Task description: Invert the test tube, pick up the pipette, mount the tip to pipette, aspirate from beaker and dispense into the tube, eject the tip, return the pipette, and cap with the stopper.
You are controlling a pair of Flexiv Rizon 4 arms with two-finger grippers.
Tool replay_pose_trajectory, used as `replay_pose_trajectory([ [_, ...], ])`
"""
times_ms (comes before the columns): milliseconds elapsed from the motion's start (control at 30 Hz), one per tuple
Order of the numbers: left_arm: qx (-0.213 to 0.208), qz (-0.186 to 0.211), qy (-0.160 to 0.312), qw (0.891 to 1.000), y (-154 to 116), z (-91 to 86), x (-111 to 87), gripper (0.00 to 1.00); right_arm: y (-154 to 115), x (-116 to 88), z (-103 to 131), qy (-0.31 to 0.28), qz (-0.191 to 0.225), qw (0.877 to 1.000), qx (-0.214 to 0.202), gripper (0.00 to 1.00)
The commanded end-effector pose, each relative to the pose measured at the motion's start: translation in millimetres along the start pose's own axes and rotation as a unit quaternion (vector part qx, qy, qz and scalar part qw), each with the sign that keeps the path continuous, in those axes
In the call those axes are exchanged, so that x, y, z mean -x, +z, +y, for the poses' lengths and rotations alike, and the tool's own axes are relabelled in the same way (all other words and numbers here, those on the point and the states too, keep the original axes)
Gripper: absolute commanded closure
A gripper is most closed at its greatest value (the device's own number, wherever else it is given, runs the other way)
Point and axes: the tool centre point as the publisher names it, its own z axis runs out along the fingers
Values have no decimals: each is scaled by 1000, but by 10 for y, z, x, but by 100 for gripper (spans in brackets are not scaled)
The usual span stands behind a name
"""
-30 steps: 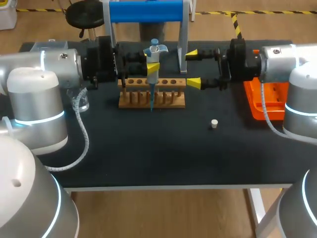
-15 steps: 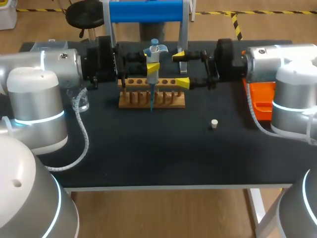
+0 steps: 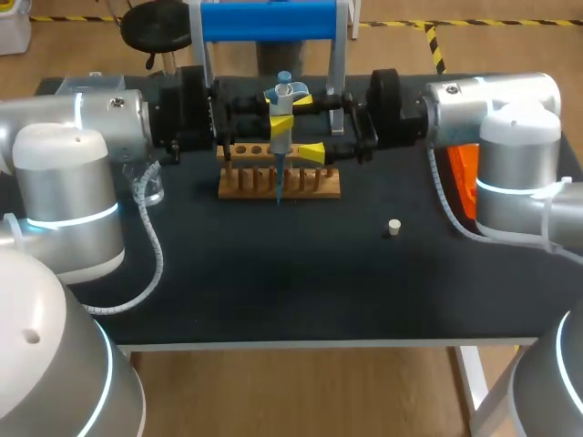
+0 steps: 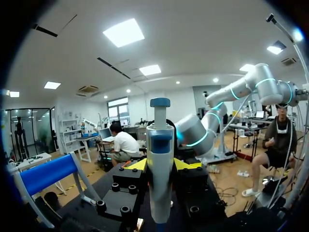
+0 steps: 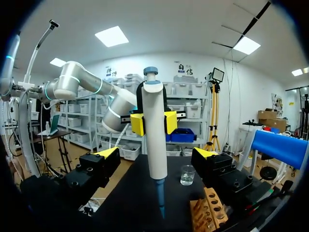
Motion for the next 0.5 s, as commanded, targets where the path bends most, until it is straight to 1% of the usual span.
replay_pose_trajectory([
  [33,-1,0,1,1000,5,2,0,100,99,28,-23,1,2,1000,-1,0],
  [500,-1,0,1,1000,5,2,0,100,257,74,-23,-1,-4,1000,-6,0],
])
